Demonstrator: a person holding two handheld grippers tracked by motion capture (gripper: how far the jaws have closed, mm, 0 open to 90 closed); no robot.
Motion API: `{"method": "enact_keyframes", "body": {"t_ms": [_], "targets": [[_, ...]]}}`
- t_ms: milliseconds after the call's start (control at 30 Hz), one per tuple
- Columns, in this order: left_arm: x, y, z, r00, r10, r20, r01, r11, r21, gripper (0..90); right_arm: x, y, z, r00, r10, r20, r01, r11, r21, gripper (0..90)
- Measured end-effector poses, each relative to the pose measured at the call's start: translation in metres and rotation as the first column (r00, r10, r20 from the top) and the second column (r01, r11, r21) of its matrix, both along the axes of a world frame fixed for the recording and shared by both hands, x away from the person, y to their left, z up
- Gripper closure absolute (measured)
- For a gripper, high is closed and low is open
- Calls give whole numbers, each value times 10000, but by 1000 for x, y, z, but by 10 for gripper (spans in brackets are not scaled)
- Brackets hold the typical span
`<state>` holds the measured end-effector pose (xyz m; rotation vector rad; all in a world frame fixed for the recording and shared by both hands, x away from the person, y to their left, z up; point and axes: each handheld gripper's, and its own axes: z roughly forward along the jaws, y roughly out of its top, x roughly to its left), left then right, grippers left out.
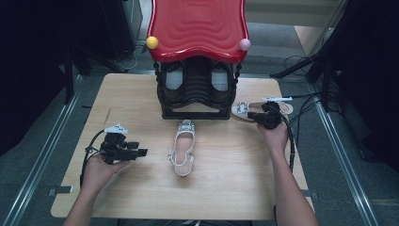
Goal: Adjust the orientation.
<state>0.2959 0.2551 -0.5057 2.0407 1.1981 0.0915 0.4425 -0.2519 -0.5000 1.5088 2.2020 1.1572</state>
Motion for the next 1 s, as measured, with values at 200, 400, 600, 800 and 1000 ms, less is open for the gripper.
{"method": "enact_keyframes", "body": {"t_ms": [200, 400, 600, 800, 1000], "targets": [[3, -4, -1, 9999, -136, -29, 136, 9999, 40, 434, -3, -9, -1, 9996, -261, -133, 259, 9996, -139, 900], [2, -3, 0, 9999, -111, 26, 111, 9999, 54, 434, 0, -10, -6, 9988, -429, -251, 424, 9989, -189, 900], [-1, -1, -1, 10000, -16, -15, 16, 10000, 39, 434, 6, -9, -9, 9979, -560, -333, 555, 9984, -141, 900], [-6, 2, -2, 9999, 91, -75, -91, 9999, 55, 434, 11, -3, -9, 9983, -492, -315, 487, 9987, -153, 900], [-10, 4, -3, 9998, 192, -105, -191, 9998, 108, 433, 16, 1, -11, 9982, -503, -325, 504, 9987, 29, 900]]}}
